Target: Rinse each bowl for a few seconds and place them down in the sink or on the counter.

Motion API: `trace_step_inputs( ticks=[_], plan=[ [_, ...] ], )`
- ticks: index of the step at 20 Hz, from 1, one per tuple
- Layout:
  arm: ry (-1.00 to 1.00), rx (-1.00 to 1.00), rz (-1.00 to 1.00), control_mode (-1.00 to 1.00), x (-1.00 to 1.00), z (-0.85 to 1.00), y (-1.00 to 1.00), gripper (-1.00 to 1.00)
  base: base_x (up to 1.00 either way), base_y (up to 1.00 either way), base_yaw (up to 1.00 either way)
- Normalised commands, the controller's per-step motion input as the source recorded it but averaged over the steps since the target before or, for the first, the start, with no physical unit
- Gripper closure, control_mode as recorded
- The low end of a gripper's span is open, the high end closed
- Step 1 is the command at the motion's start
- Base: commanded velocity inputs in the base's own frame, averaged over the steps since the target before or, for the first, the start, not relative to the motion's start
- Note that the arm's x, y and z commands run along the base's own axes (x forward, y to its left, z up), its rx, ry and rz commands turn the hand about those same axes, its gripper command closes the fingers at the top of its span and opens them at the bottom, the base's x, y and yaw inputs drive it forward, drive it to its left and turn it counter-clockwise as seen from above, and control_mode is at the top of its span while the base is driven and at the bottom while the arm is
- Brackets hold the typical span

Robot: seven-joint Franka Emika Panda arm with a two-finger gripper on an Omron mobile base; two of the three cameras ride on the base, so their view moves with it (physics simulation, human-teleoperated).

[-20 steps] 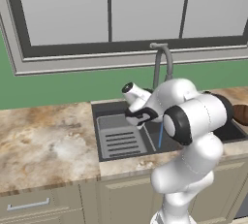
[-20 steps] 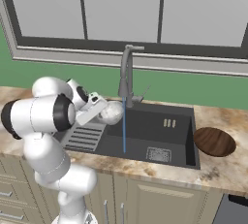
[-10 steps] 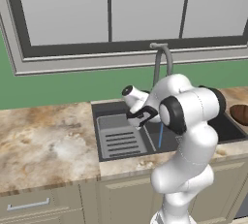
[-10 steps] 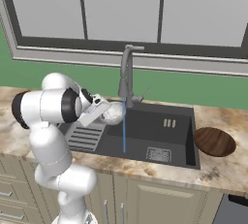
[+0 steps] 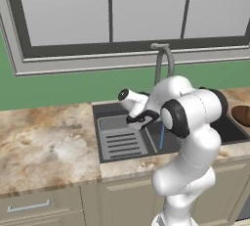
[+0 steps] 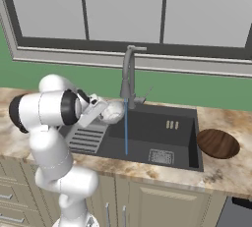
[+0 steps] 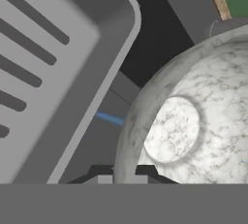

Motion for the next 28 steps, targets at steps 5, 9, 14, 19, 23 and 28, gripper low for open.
trace_step_inputs(
  ticks=[5,9,14,19,23,28],
  plan=[
    [-0.01,0.06,0.00,-1.00,-0.18,0.21,0.35,1.00,0.00,0.00,0.00],
    [0.04,0.13,0.00,-1.00,-0.17,0.29,0.20,1.00,0.00,0.00,0.00],
    [0.05,0.07,0.00,-1.00,-0.08,0.27,0.26,1.00,0.00,0.00,0.00],
    [0.03,0.00,0.02,-1.00,0.00,0.04,0.34,1.00,0.00,0.00,0.00],
    [0.08,0.00,0.03,-1.00,0.00,0.00,0.28,1.00,0.00,0.00,0.00],
    [0.14,0.05,0.02,-1.00,0.00,-0.02,0.24,1.00,0.00,0.00,0.00]
  ],
)
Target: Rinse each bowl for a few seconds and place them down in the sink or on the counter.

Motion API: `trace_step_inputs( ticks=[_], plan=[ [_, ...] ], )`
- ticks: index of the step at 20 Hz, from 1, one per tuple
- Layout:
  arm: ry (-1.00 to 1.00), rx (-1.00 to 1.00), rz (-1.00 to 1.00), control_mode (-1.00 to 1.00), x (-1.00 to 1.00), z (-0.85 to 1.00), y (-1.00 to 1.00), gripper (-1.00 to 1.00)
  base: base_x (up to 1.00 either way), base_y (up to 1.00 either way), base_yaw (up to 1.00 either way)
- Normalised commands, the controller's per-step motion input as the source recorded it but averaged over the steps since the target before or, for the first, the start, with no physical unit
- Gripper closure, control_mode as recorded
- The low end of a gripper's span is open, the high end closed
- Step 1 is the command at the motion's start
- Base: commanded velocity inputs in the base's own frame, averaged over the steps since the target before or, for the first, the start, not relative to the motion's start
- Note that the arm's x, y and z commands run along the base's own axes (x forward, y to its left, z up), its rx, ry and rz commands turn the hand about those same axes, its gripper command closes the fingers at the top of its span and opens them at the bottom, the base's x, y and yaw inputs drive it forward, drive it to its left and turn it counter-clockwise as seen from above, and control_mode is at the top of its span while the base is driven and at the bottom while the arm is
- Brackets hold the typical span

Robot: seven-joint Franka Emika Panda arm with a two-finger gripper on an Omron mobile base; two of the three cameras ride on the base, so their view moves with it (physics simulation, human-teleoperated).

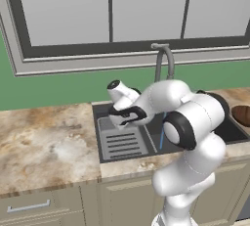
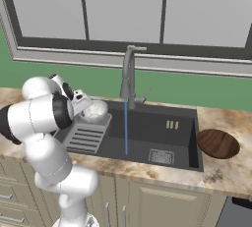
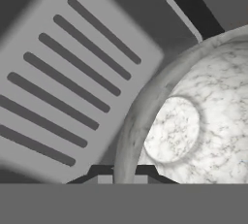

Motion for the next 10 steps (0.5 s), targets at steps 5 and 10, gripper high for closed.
trace_step_inputs(
  ticks=[5,10],
  plan=[
    [0.12,-0.01,0.00,-1.00,0.00,-0.14,0.26,1.00,0.00,0.00,0.00],
    [0.08,-0.07,0.00,-1.00,0.00,-0.22,0.27,1.00,0.00,0.00,0.00]
  ],
)
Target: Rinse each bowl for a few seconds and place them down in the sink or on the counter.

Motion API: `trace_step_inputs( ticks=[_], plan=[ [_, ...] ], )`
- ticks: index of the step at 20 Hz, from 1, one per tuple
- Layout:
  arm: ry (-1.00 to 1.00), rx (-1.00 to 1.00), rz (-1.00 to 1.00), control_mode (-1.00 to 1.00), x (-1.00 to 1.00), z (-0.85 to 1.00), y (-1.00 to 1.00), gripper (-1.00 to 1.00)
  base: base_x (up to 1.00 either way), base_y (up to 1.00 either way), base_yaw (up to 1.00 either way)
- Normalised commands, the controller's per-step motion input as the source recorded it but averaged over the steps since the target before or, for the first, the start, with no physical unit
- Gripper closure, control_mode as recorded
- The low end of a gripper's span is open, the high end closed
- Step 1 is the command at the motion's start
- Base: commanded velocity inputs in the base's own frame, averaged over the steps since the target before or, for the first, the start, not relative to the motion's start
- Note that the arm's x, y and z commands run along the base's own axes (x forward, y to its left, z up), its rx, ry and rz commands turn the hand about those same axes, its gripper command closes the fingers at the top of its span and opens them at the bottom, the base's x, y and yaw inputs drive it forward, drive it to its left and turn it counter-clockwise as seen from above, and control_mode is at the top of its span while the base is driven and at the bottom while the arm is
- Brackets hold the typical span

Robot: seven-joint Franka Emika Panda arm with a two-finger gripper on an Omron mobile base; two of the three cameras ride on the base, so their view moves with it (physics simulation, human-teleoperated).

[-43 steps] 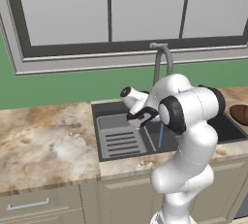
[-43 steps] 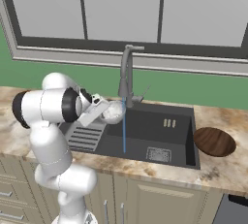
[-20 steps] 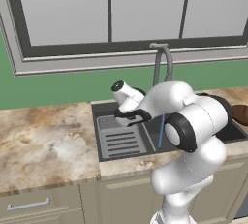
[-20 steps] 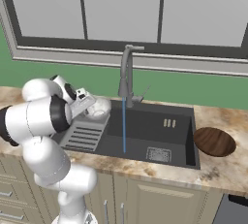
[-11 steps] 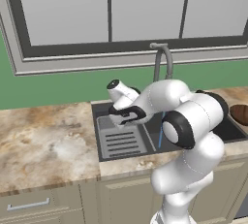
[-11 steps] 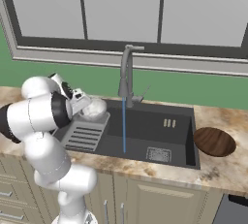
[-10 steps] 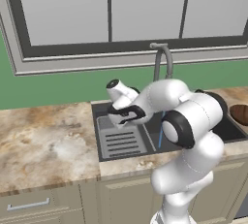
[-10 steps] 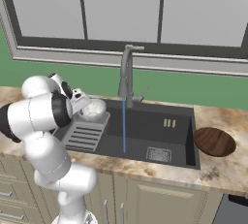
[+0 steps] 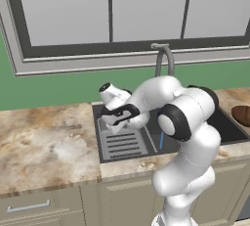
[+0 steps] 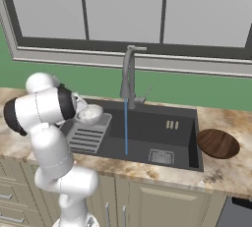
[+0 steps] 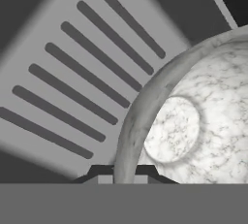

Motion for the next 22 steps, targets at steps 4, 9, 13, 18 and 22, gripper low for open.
trace_step_inputs(
  ticks=[4,9,13,18,22],
  plan=[
    [0.14,0.00,0.00,-1.00,0.00,-0.21,0.13,1.00,0.00,0.00,0.00],
    [0.13,0.04,0.00,-1.00,-0.03,-0.28,0.01,1.00,0.00,0.00,0.00],
    [0.09,0.03,0.00,-1.00,-0.05,-0.30,0.02,1.00,0.00,0.00,0.00],
    [0.00,0.00,0.00,-1.00,-0.06,-0.27,0.13,1.00,0.00,0.00,0.00],
    [0.00,0.00,0.00,-1.00,-0.06,-0.28,0.13,1.00,0.00,0.00,0.00]
  ],
)
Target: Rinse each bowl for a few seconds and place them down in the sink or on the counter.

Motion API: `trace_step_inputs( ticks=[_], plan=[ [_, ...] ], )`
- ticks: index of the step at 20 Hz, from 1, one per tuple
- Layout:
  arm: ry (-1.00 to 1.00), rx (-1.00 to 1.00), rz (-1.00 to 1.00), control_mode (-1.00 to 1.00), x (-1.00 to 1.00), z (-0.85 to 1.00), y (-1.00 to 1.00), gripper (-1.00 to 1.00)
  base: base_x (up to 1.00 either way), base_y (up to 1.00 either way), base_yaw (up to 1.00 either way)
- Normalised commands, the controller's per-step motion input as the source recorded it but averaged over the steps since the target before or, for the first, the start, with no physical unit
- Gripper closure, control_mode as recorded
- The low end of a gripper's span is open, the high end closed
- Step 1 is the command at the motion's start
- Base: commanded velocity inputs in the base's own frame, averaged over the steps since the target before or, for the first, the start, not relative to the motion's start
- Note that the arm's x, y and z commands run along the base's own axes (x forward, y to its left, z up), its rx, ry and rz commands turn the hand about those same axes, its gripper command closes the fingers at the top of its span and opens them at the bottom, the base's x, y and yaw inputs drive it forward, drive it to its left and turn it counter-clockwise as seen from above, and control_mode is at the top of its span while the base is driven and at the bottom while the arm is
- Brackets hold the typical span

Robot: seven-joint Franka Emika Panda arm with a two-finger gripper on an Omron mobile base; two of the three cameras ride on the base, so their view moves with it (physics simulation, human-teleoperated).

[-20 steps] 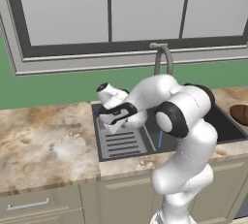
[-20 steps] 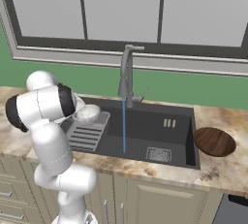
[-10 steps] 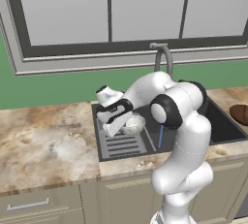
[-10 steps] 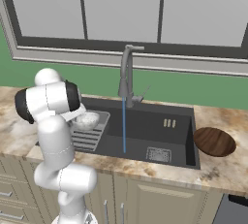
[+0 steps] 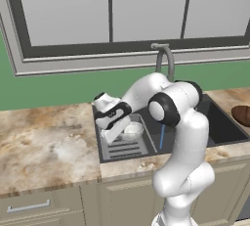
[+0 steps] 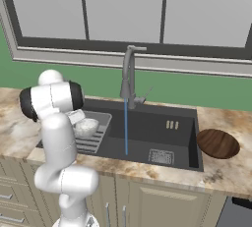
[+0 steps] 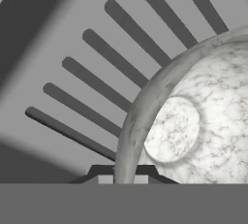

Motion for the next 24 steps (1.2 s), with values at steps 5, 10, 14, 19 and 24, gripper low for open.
trace_step_inputs(
  ticks=[5,10,14,19,24],
  plan=[
    [0.00,0.00,0.00,-1.00,-0.04,-0.23,0.00,1.00,0.00,0.00,0.00],
    [0.00,0.01,0.00,-1.00,0.12,-0.14,0.00,1.00,0.00,0.00,0.00],
    [0.00,0.00,0.00,-1.00,0.22,-0.24,0.00,1.00,0.00,0.00,0.00],
    [0.02,0.00,0.00,-1.00,0.31,-0.21,0.00,1.00,0.00,0.00,0.00],
    [0.08,0.00,0.00,-1.00,0.44,-0.17,0.04,1.00,0.00,0.00,0.00]
  ],
)
